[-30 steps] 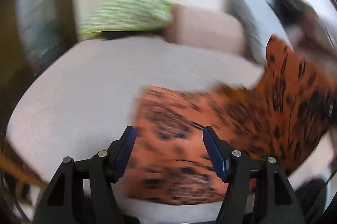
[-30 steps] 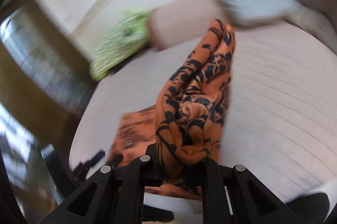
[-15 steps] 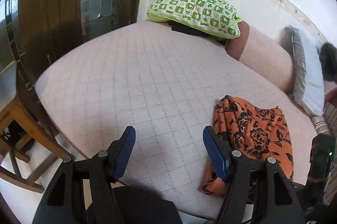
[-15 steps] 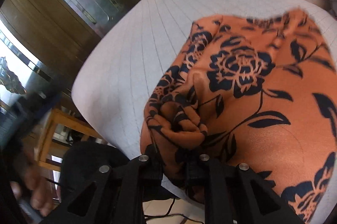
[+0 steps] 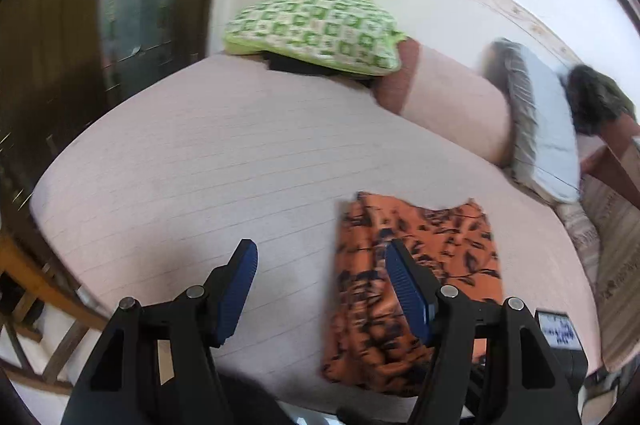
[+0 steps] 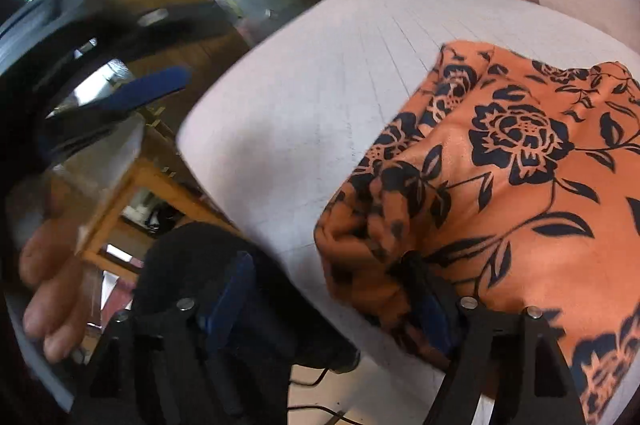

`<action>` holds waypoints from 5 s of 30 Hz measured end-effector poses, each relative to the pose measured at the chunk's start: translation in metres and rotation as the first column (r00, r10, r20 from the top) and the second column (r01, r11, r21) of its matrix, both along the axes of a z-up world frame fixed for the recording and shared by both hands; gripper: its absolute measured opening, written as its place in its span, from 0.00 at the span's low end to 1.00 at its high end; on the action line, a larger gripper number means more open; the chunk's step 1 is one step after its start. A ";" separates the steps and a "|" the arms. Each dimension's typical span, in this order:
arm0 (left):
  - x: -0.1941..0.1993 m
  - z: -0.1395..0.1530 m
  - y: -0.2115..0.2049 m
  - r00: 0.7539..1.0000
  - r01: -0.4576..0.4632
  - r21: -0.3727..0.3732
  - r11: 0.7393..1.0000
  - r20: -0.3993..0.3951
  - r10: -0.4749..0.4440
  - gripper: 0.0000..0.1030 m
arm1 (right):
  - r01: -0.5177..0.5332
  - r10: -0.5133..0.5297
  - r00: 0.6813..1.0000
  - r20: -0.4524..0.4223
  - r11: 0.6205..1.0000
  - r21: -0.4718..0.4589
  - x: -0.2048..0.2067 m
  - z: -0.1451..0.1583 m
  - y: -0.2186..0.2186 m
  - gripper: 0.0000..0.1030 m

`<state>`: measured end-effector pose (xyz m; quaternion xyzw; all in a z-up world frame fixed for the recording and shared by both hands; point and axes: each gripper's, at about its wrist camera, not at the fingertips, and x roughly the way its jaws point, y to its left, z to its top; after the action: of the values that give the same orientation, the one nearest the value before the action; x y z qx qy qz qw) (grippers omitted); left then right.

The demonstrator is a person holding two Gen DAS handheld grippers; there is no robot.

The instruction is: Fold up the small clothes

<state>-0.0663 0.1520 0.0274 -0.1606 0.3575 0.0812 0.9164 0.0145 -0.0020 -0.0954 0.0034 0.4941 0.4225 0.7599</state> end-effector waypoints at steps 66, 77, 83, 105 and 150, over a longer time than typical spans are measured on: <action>0.126 -0.120 -0.054 0.944 0.111 0.128 0.986 -0.324 -0.065 0.89 | 0.529 -0.379 0.789 -0.484 0.820 0.220 0.200 -0.050 -0.227 0.74; 0.093 -0.079 -0.046 0.968 0.105 0.088 0.991 -0.236 -0.081 0.87 | 0.462 -0.284 0.781 -0.555 0.862 0.209 0.124 -0.064 -0.220 0.74; 0.083 -0.109 -0.060 0.939 0.141 0.182 0.973 -0.336 -0.074 0.88 | 0.438 -0.293 0.800 -0.524 0.882 0.175 0.116 -0.064 -0.217 0.58; 0.076 -0.124 -0.032 0.952 0.126 0.094 0.988 -0.292 -0.093 0.89 | 0.487 -0.419 0.808 -0.415 0.870 0.070 0.153 -0.032 -0.216 0.65; 0.088 -0.149 0.026 0.935 0.025 -0.421 0.907 -0.312 -0.171 0.28 | 0.162 -0.137 0.961 -0.242 0.983 0.087 0.120 -0.018 -0.121 0.63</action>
<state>0.0217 0.1785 -0.1217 -0.3142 0.5276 -0.0160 0.7891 0.1343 -0.1229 -0.1134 0.1309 0.5556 0.3862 0.7246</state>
